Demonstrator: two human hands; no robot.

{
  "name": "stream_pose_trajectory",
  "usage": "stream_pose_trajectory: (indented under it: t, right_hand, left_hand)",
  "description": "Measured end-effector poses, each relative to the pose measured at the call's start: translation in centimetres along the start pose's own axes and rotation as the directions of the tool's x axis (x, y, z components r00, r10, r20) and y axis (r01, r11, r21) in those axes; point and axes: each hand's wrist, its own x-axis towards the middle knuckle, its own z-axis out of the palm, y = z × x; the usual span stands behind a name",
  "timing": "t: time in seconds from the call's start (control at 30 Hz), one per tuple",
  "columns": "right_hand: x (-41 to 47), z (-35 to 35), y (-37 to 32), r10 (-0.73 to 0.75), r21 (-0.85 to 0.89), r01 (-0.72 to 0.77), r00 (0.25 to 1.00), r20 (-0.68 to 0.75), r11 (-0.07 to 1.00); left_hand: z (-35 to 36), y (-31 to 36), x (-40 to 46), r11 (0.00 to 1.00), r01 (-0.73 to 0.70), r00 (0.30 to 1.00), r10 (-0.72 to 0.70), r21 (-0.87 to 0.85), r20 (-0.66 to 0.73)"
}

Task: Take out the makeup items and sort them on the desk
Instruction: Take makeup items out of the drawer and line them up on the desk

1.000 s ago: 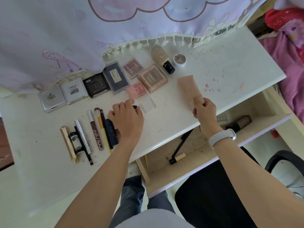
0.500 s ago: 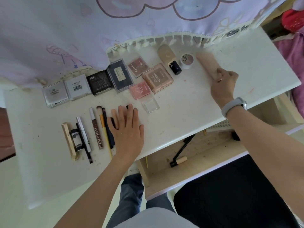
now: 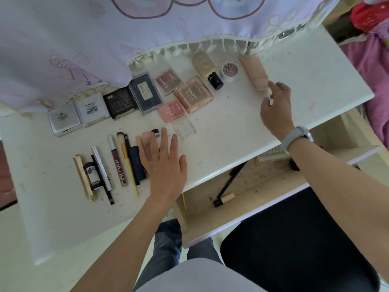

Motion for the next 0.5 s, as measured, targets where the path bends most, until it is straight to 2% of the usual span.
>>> stream_pose_trajectory:
  t: [0.07,0.13,0.2,0.27,0.37,0.43,0.5]
  right_hand:
    - [-2.5,-0.8,0.4,-0.045,0.078,0.052,0.996,-0.081,0.996]
    - [-6.0,-1.5,1.4,-0.081,0.122,0.099,0.986,-0.144,0.988]
    - [-9.8,-1.9,3.1,-0.018,0.174,0.046,0.987,-0.160,0.984]
    - [-13.1,-1.9,5.1,0.101,0.185,-0.089,0.993,-0.057,0.979]
    - [-15.7,-0.4,7.4,0.268,-0.040,-0.267,0.930,0.253,0.963]
    - [-15.6,1.3,7.5,0.345,-0.136,-0.317,0.880,0.326,0.939]
    - [-14.3,3.4,6.9,0.394,-0.127,-0.374,0.848,0.354,0.919]
  left_hand:
    - [-0.3,1.5,-1.2,0.985,-0.145,0.987,0.137,-0.096,-0.087]
    - [-0.2,3.3,-2.9,0.932,-0.300,0.953,0.283,-0.205,-0.109]
    - [0.6,4.7,-5.1,0.856,-0.409,0.908,0.415,-0.317,-0.051]
    - [1.8,5.3,-7.2,0.829,-0.423,0.877,0.476,-0.366,0.065]
    - [4.5,4.8,-9.2,0.912,-0.255,0.886,0.353,-0.320,0.300]
    - [6.3,4.0,-9.7,0.964,-0.148,0.877,0.232,-0.222,0.420]
    - [7.7,3.4,-9.6,0.987,-0.095,0.871,0.145,-0.127,0.470]
